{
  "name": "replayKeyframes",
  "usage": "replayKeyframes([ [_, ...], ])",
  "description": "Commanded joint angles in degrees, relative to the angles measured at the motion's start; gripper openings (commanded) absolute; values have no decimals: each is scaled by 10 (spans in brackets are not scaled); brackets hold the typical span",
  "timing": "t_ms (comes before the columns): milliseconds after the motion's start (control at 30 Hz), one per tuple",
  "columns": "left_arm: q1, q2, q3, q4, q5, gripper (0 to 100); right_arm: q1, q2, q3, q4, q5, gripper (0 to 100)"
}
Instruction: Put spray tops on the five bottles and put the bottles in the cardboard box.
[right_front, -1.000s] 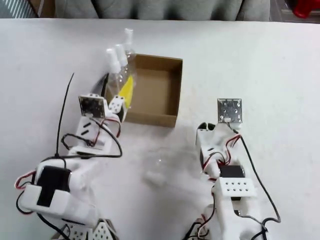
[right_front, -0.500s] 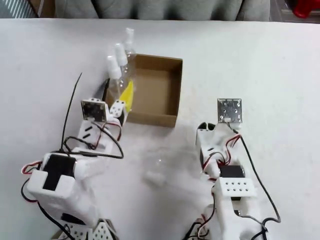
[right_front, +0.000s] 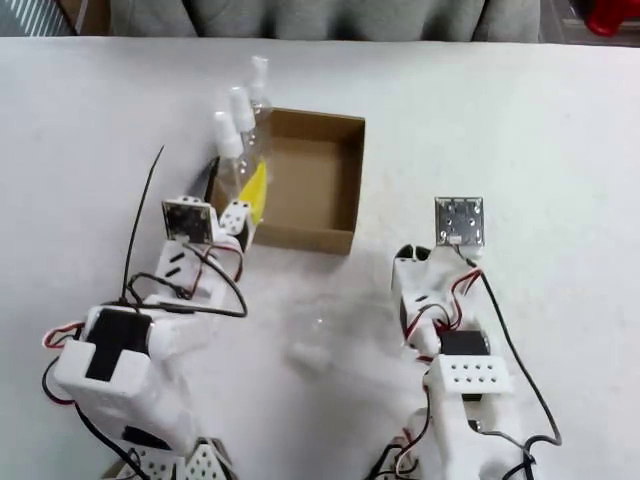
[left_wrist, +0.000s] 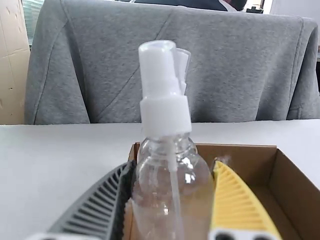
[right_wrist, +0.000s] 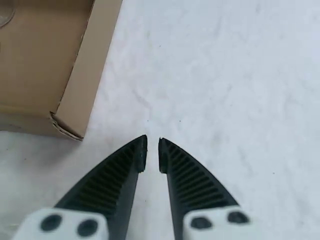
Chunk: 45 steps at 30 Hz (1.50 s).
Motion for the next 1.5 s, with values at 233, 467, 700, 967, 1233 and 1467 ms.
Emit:
replayKeyframes([
  [233, -11, -4, -2, -15, 2, 24, 8, -9, -2, -10, 0, 16],
  [467, -23, -2, -1, -15, 2, 24, 8, -8, -2, -10, 0, 16],
  [700, -23, -2, -1, -13, 2, 24, 9, -8, -2, -10, 0, 16],
  [967, -22, -2, 0, 14, -30, 103, 9, -8, -2, -10, 0, 16],
  [1233, -22, -6, 11, 14, -30, 151, 9, -8, -2, -10, 0, 16],
  [1467, -22, -6, 11, 14, -31, 152, 9, -8, -2, -10, 0, 16],
])
